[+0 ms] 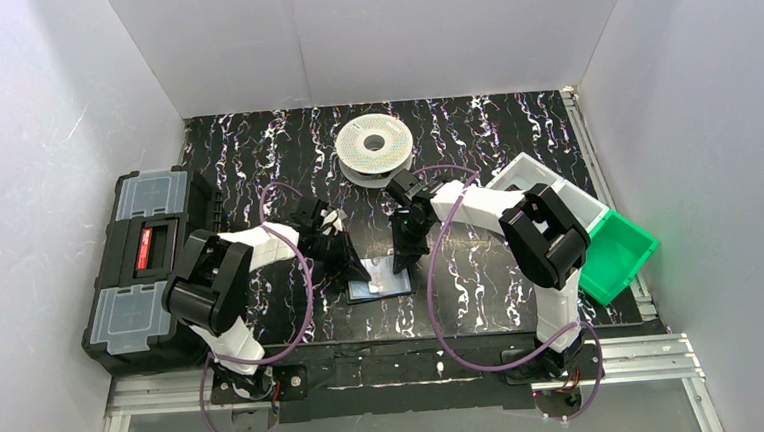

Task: Take the credit cards out of the card holder
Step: Remove the credit card from the card holder.

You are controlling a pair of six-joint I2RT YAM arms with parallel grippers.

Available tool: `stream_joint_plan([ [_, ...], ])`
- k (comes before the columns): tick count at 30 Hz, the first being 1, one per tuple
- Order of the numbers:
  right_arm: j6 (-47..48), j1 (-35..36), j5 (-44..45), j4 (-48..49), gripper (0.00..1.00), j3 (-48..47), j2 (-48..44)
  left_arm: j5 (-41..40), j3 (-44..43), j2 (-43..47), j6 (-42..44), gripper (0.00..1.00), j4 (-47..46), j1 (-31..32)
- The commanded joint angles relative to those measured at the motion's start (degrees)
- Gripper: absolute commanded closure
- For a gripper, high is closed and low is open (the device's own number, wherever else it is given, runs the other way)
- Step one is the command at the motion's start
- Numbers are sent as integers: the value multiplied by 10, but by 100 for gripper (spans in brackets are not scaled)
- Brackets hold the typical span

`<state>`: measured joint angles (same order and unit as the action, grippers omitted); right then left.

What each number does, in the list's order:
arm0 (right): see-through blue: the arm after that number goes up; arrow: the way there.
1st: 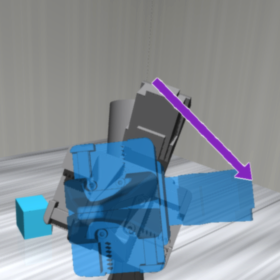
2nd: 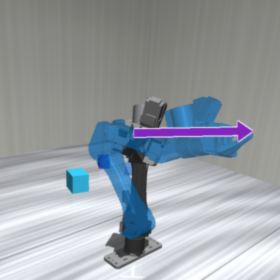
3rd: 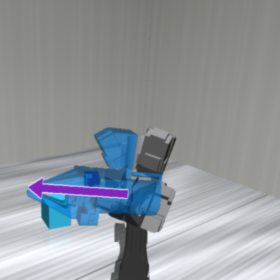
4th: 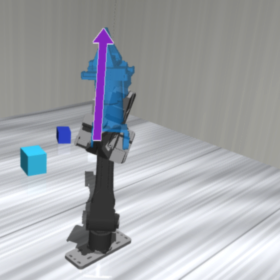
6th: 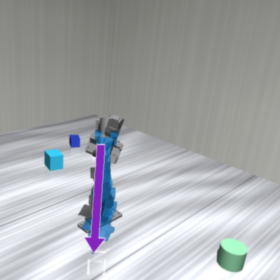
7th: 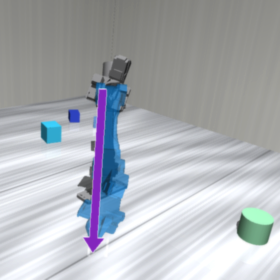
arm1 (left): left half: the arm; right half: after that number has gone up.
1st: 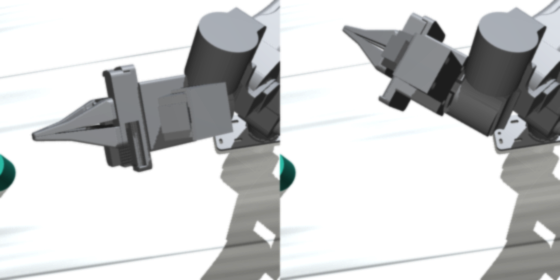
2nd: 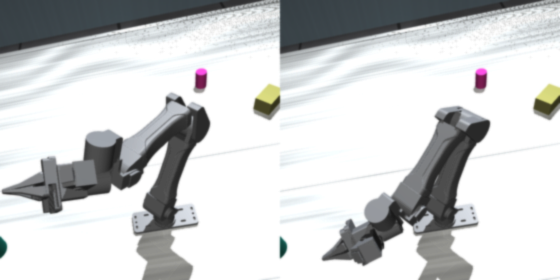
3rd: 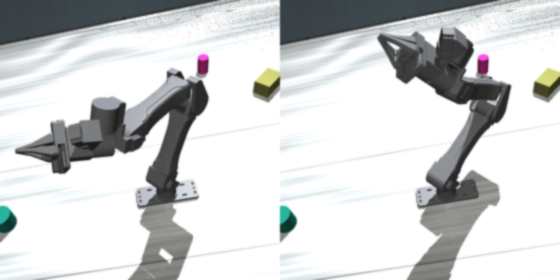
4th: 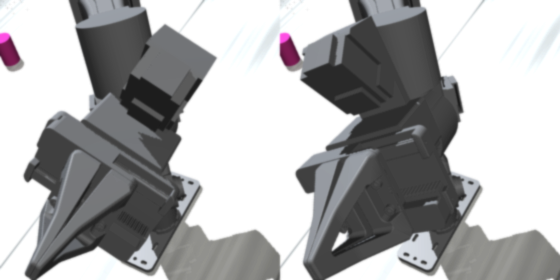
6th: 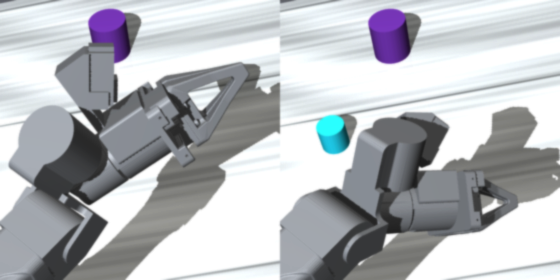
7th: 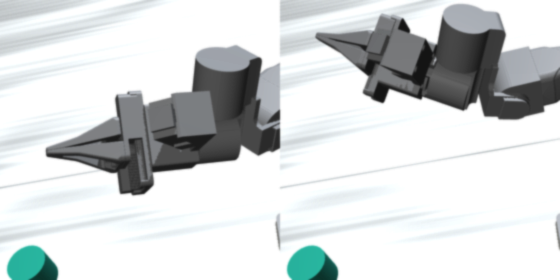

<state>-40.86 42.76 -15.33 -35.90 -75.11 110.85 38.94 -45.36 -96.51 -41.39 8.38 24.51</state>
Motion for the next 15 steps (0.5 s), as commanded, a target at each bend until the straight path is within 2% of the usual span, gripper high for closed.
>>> stream_joint_plan([
  [1, -1, -7, 10, 8, 87, 20, 7, -28, -5, 34, 31, 100, 58, -12],
  [10, 1, -13, 10, 12, 87, 22, -4, -50, -19, 63, 60, 100, 117, -25],
  [15, 5, -15, 5, 14, 79, 13, -25, -56, -40, 84, 80, 100, 156, -31],
])
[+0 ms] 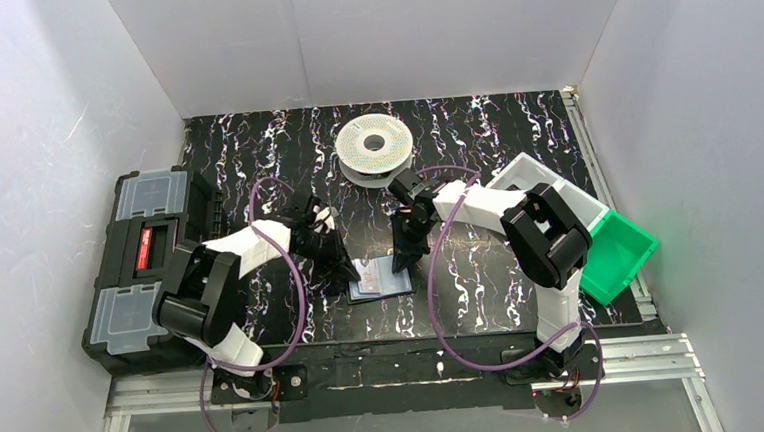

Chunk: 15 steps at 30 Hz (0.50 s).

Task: Take the credit cards out of the card holder
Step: Remove the credit card from the card holder.

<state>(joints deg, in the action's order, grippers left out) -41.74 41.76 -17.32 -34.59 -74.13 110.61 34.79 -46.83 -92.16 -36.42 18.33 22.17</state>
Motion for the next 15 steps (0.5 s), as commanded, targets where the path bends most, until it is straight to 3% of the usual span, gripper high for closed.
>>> stream_joint_plan([
  [1, 15, -5, 23, 1, 76, -1, -29, -12, -29, 45, 32, 100, 61, -8],
  [9, 29, -20, -2, 8, 44, -38, -94, 23, -79, 78, 49, 100, 102, -21],
  [15, -13, -64, -119, 146, 25, 32, -158, 92, -93, 99, -6, 100, 50, -41],
])
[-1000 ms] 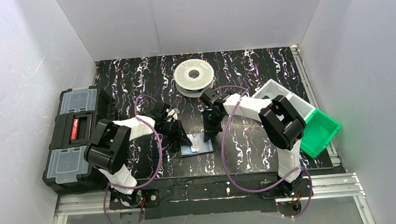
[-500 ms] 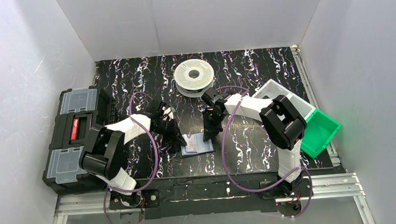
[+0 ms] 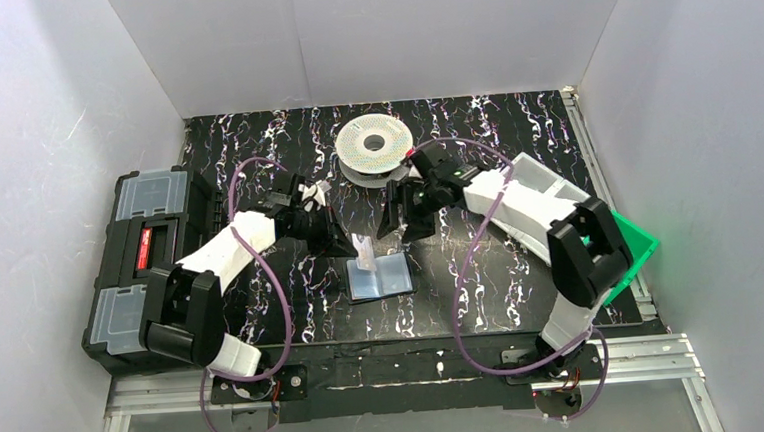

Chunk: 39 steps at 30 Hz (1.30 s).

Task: Take the credit cards out of the card holder
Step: Remove the credit card from the card holder, then place the credit card in the storage box.

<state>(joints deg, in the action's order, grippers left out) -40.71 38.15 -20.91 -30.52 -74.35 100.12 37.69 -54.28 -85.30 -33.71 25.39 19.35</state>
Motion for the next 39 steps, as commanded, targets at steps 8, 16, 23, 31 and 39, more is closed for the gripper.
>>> stream_joint_plan([
  [8, -123, -76, -212, 292, 23, 116, -114, 186, 6, 41, -216, 100, -256, -35],
  [16, -176, -82, -242, 362, 34, 132, -126, 223, 19, 32, -312, 100, -397, -37],
  [23, -198, -85, -248, 385, 68, 141, -131, 231, 12, 30, -299, 100, -382, -37],
  [31, -149, -85, -204, 309, 99, 143, -159, 213, -17, 46, -213, 52, -273, -37],
  [39, -47, -121, -50, 73, 99, 134, -219, 122, -78, 64, -79, 8, -70, -26],
])
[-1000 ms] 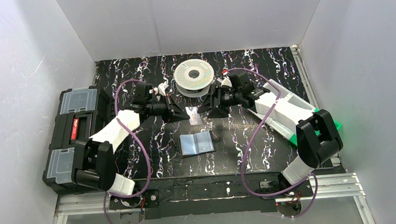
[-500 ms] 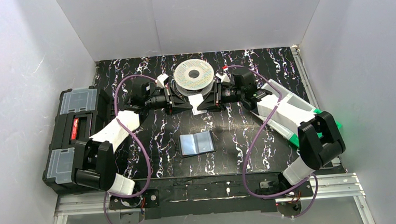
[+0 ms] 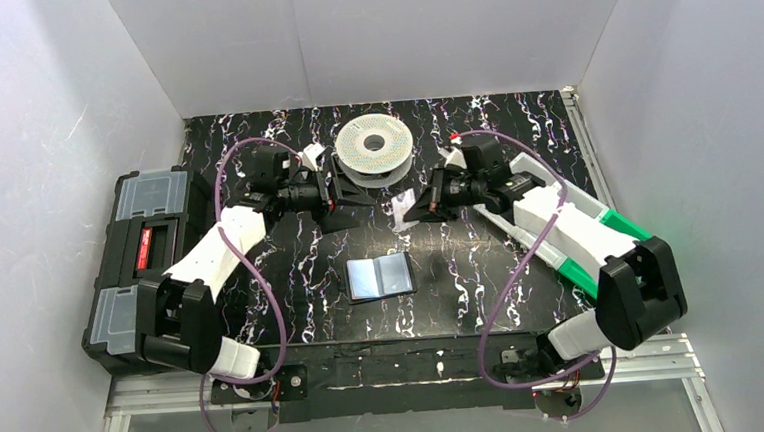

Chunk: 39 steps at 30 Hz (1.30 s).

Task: Take the credit cards out of the card holder
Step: Place the credit card in the storage box.

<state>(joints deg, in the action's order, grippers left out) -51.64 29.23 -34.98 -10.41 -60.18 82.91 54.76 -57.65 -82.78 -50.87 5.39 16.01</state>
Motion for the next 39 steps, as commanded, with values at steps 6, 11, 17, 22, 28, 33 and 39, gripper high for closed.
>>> stream_joint_plan([
  [6, 101, -135, 200, -230, 99, 32, -130, -171, -98, 21, 176, 2, 268, 52],
  [11, 118, -219, 280, -329, 99, 29, -168, -200, -101, 5, 178, 2, 274, 91],
  [17, 143, -329, 387, -393, 99, 27, -176, -216, -106, -4, 181, 2, 273, 131],
  [22, 150, -366, 429, -395, 99, 20, -142, -215, -105, -2, 188, 2, 272, 135],
  [28, 142, -382, 500, -388, 99, -14, -68, -212, -107, 7, 192, 2, 273, 134],
  [33, 133, -388, 554, -387, 99, -44, -13, -204, -98, 18, 190, 2, 271, 135],
  [39, 135, -389, 572, -364, 90, -47, 32, -201, -92, 31, 191, 2, 271, 135],
])
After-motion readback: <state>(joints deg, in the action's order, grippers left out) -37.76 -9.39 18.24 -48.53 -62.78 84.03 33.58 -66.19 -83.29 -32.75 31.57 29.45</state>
